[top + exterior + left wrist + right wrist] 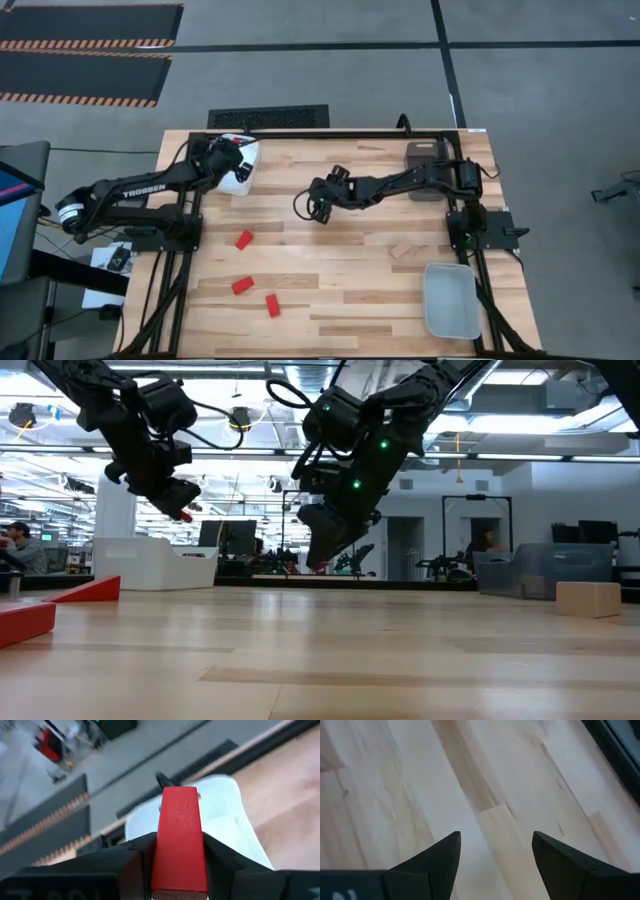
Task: Sort & place blocks by color
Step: Put the red block into the white bin, then put the red block into the black bin
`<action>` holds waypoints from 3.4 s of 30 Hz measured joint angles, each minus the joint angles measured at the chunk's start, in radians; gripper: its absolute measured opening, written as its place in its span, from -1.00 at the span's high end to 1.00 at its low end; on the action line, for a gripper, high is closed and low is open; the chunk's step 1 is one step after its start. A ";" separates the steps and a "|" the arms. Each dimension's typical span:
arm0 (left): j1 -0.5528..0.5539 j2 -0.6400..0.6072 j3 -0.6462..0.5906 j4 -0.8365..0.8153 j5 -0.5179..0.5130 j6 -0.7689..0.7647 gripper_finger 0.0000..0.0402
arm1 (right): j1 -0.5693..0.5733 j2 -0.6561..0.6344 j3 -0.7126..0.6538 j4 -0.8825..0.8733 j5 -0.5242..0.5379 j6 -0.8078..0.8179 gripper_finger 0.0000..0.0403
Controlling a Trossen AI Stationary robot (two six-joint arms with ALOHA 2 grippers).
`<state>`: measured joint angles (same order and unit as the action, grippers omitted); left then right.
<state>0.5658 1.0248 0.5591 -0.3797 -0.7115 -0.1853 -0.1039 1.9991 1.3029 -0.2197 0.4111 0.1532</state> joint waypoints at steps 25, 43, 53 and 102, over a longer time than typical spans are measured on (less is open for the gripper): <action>-0.074 0.000 -0.002 -0.035 0.080 -0.045 -0.15 | 0.071 0.019 0.003 0.449 -0.415 -0.076 -0.34; -0.663 -0.301 -0.005 -0.419 -0.216 -0.565 0.05 | 0.095 0.371 0.486 0.400 -0.594 -0.288 -0.34; -0.698 -0.318 -0.043 -0.414 -0.297 -0.586 0.13 | 0.073 0.616 0.869 0.170 -0.629 -0.364 -0.34; -0.698 -0.318 -0.043 -0.415 -0.287 -0.651 0.14 | 0.056 0.721 1.000 -0.058 -0.753 -0.360 0.33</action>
<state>-0.1322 0.7067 0.5163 -0.7944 -0.9981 -0.8367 -0.0483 2.7201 2.3028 -0.2773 -0.3423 -0.2066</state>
